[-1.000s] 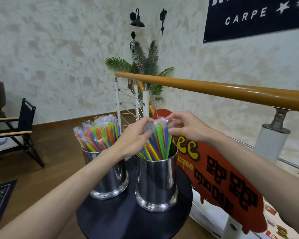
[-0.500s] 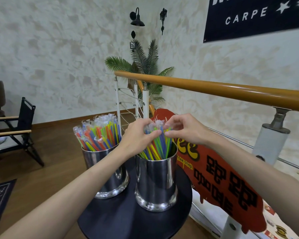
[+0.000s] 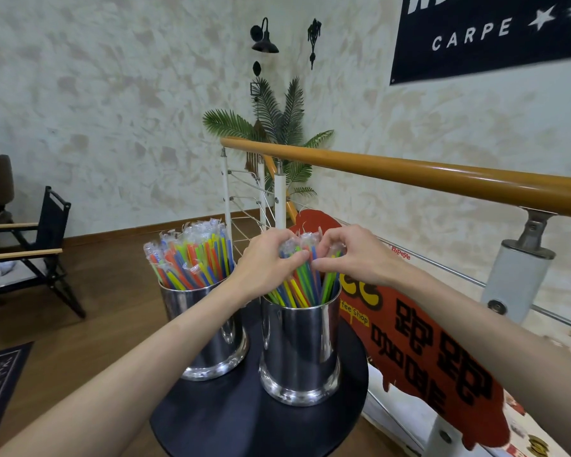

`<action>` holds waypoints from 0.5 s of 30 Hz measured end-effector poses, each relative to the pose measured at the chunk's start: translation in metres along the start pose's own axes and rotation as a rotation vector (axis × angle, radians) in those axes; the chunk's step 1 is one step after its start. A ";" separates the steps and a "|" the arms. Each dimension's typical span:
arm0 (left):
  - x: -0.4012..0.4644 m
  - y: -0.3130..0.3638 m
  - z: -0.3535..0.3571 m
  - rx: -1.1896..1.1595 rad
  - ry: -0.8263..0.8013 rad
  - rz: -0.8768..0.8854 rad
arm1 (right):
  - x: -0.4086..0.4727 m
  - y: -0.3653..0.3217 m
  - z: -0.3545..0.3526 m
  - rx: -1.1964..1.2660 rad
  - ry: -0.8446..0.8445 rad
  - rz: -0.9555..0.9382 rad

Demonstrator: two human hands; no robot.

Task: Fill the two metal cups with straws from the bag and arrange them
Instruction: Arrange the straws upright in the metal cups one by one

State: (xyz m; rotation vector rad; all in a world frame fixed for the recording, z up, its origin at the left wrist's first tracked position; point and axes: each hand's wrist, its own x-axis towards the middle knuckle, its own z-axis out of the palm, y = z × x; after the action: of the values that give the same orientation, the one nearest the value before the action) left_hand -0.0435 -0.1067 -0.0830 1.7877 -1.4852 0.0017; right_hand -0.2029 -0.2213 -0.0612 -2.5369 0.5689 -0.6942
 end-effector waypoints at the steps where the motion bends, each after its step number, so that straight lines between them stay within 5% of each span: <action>1: 0.000 0.001 -0.001 0.005 -0.005 -0.002 | 0.000 -0.001 0.000 -0.014 0.005 -0.001; 15: -0.006 0.011 -0.009 0.056 0.058 0.081 | 0.012 -0.027 -0.028 0.209 0.270 -0.145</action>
State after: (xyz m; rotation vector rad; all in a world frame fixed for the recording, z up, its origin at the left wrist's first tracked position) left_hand -0.0502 -0.0963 -0.0733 1.7555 -1.5279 0.1357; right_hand -0.2023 -0.2140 -0.0212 -2.3207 0.3784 -1.1003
